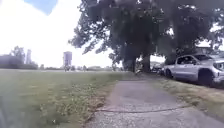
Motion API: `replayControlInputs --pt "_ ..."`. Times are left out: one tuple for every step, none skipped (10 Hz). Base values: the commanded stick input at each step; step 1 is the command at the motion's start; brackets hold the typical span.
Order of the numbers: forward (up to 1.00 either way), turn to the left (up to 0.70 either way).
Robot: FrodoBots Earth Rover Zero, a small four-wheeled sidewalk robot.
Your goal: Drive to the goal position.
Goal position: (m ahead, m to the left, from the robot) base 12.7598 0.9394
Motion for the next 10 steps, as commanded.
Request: replayControlInputs --pt "0.70 -0.35" --pt "0.70 -0.35" --pt "0.70 -0.21" --pt "0.70 -0.01" --pt "0.70 0.00" --pt "0.70 0.00" --pt "0.70 0.00" --pt "0.70 0.00" --pt "0.70 0.00" --pt "0.70 0.00"
